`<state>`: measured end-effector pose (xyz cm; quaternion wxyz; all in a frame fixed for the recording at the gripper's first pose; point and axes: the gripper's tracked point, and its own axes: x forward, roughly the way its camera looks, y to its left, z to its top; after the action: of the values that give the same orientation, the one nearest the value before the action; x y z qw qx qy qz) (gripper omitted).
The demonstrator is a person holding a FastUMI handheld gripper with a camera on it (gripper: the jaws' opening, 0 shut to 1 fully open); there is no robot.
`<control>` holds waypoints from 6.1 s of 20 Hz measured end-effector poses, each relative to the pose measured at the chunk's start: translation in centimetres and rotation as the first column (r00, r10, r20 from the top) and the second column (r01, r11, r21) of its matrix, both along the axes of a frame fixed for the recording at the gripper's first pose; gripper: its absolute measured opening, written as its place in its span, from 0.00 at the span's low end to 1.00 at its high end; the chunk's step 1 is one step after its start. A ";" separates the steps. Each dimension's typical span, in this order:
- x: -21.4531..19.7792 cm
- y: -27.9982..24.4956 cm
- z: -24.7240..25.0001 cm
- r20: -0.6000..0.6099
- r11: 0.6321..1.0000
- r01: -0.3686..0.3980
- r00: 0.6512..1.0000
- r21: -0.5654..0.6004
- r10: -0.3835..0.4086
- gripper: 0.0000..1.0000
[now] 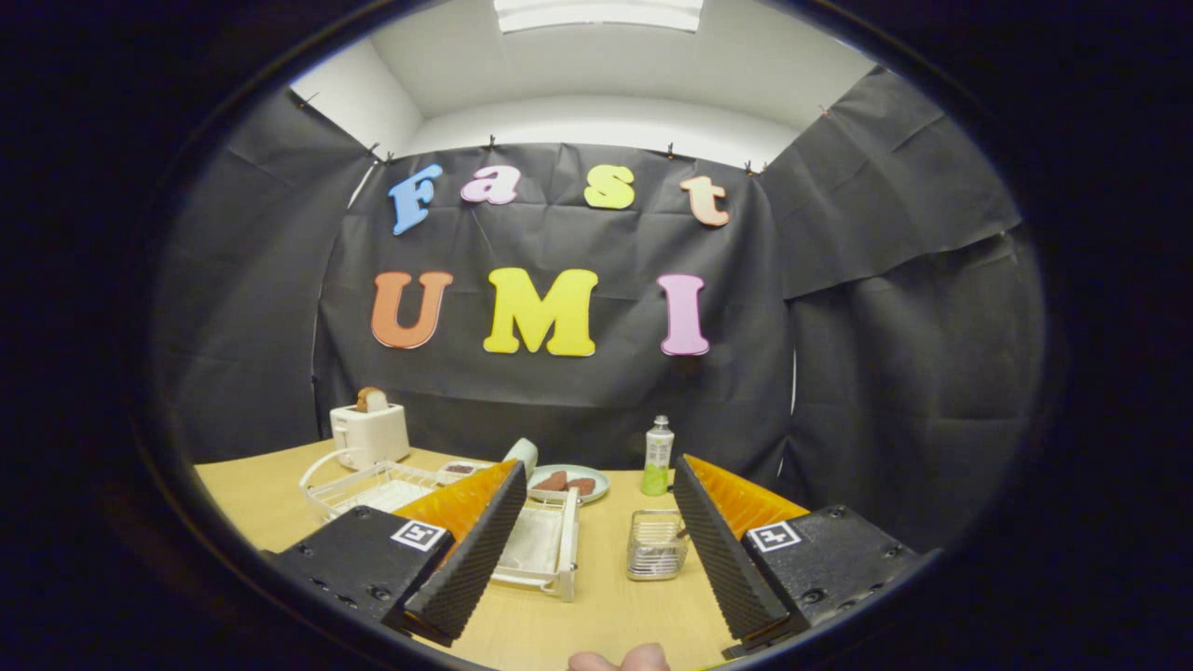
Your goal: Take the plate from the dish rack, then take the spoon from the basket and place it into the plate.
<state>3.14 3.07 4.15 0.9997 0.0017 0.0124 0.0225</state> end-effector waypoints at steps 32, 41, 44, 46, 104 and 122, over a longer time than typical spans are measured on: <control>21.6 11.0 -9.4 -0.763 0.994 -0.009 0.641 0.111 0.091 0.93; 21.4 10.6 -7.9 -0.751 0.992 0.124 0.657 0.029 -0.060 0.36; 21.0 10.5 -7.1 -0.741 0.991 0.131 0.665 -0.005 -0.091 0.34; 20.8 10.5 -7.1 -0.740 0.992 0.126 0.665 -0.017 -0.098 0.34; 0.4 -0.8 -16.1 -0.339 0.992 0.000 0.940 0.129 0.044 0.89; 16.5 -11.7 -13.9 -0.227 0.976 0.130 0.970 0.174 -0.088 1.00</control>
<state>19.65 -8.66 -9.76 0.9873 0.0990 0.1197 -0.0320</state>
